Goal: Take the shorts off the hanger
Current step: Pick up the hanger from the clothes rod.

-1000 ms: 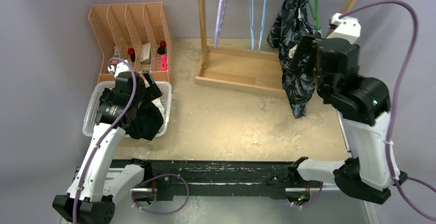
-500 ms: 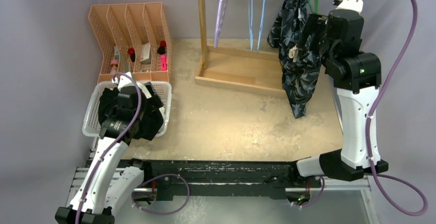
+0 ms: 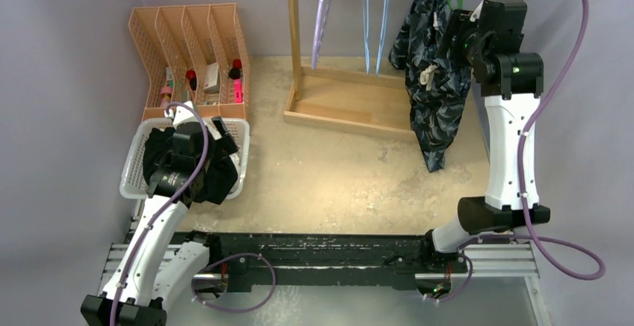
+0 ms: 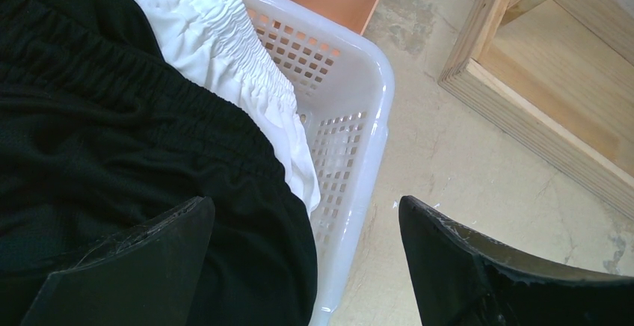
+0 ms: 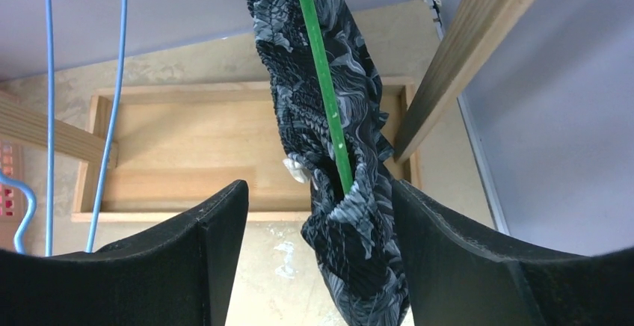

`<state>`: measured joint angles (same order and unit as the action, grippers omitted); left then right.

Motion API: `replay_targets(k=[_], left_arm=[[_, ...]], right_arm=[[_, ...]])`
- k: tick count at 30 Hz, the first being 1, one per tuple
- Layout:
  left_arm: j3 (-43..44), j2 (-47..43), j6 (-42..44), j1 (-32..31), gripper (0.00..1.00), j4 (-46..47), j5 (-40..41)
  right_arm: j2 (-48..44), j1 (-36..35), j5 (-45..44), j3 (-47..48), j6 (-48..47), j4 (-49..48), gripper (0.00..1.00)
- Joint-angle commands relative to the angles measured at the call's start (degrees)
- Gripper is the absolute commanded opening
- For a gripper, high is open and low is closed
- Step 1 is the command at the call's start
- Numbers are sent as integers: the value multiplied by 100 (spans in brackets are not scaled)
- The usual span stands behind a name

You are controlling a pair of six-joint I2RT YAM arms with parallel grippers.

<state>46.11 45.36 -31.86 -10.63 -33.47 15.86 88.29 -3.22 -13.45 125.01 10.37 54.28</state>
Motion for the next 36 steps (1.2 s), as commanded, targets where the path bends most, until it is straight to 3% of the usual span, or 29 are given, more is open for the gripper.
replay_targets(k=[1, 6, 12, 16, 22, 33, 36], left_arm=[[8, -29, 95, -4, 92, 314, 61], [-18, 9, 109, -7, 92, 370, -45], [-9, 120, 136, -3, 90, 375, -146], [-15, 90, 138, -1, 90, 375, -130], [-12, 182, 143, -3, 91, 352, -173], [-11, 199, 153, -9, 92, 345, -196], [-7, 213, 155, -9, 92, 344, -206]], right_arm=[[-25, 41, -140, -62, -266, -396, 71], [-463, 41, -889, -957, -1126, -1492, 71], [-561, 41, -149, -1133, -1220, -1677, 71], [-551, 41, -550, -1437, -1171, -1853, 73], [-522, 41, -122, -1507, -1132, -1882, 53], [-637, 39, -465, -1750, -1145, -2000, 41], [-743, 41, -450, -1794, -1287, -2080, 32]])
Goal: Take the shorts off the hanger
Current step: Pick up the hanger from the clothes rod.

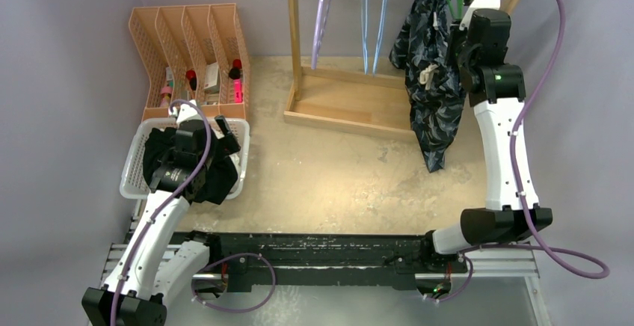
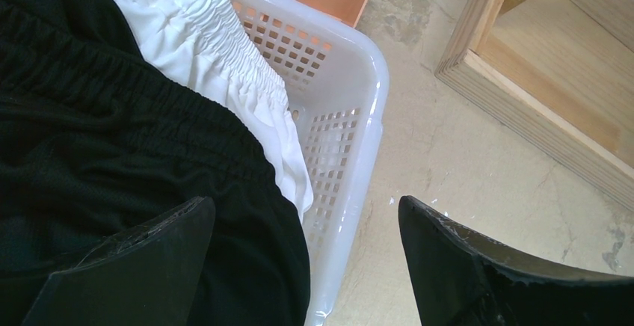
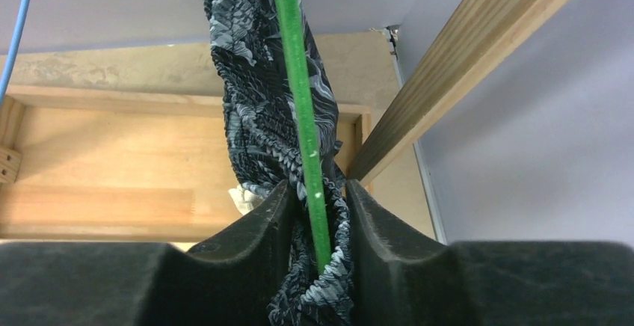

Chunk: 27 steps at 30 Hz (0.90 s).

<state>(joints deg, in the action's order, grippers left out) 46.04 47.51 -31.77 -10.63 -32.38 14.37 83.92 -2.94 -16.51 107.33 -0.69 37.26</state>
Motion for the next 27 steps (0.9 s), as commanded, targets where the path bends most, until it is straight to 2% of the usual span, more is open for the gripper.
replay_targets(k=[1, 4, 8, 19, 27], left_arm=[[0, 4, 147, -8, 92, 233, -57], [-4, 16, 145, -8, 92, 229, -40], [-3, 20, 153, -9, 91, 221, -35], [10, 23, 151, -9, 91, 197, 40], [18, 14, 138, -9, 91, 174, 81]], right_arm=[[-336, 13, -144, -33, -223, -418, 28], [-410, 13, -106, -52, -236, -506, 12], [-531, 13, 60, -85, -236, -595, 0], [-808, 13, 1026, -150, 339, -765, 0], [-985, 13, 1206, -300, 570, -983, 0]])
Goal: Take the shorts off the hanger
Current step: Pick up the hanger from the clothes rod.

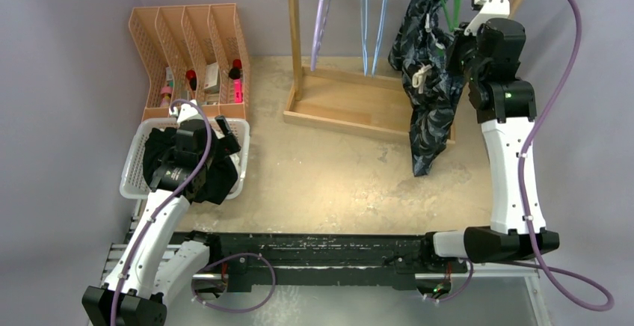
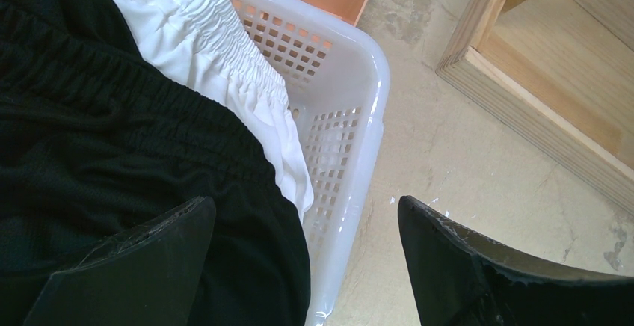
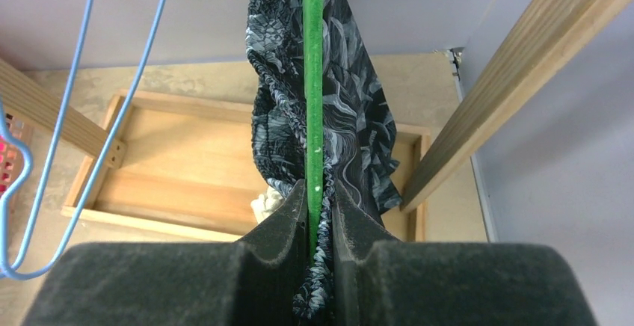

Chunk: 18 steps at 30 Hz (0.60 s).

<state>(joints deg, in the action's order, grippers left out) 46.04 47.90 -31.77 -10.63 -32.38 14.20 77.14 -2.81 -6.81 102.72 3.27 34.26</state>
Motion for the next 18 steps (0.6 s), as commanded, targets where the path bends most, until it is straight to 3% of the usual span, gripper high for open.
replay_targets(k=[1, 9, 18], left_arm=[[12, -27, 142, -7, 92, 171, 108], [19, -19, 130, -9, 92, 165, 143], [34, -9, 124, -9, 92, 140, 187]], right_arm=[[-281, 0, 211, 208, 189, -673, 0], [61, 0, 56, 780, 247, -342, 0], [-285, 0, 452, 361, 507, -237, 0]])
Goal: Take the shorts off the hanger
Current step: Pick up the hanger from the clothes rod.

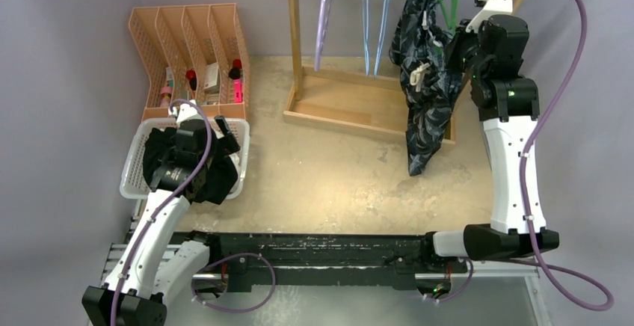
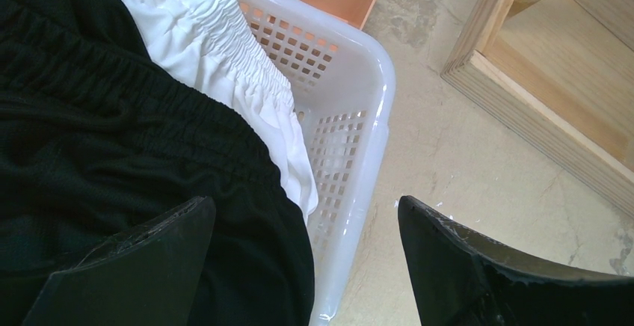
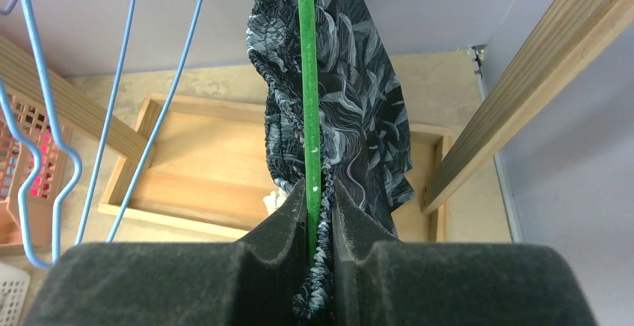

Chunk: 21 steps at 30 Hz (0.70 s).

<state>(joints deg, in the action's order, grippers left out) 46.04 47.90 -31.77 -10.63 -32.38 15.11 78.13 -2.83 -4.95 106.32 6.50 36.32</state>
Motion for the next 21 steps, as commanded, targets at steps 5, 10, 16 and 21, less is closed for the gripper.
replay_targets(k=[5, 10, 16, 21], left_arm=[[27, 6, 124, -9, 92, 136, 115], [29, 38, 118, -9, 92, 136, 106], [36, 70, 119, -9, 92, 141, 89], [39, 47, 112, -4, 92, 127, 132]], right_arm=[[-676, 2, 458, -407, 254, -428, 0], [-801, 2, 477, -631, 234, -461, 0], [-554, 2, 516, -202, 195, -243, 0], [-1148, 2, 654, -1241, 533, -322, 0]])
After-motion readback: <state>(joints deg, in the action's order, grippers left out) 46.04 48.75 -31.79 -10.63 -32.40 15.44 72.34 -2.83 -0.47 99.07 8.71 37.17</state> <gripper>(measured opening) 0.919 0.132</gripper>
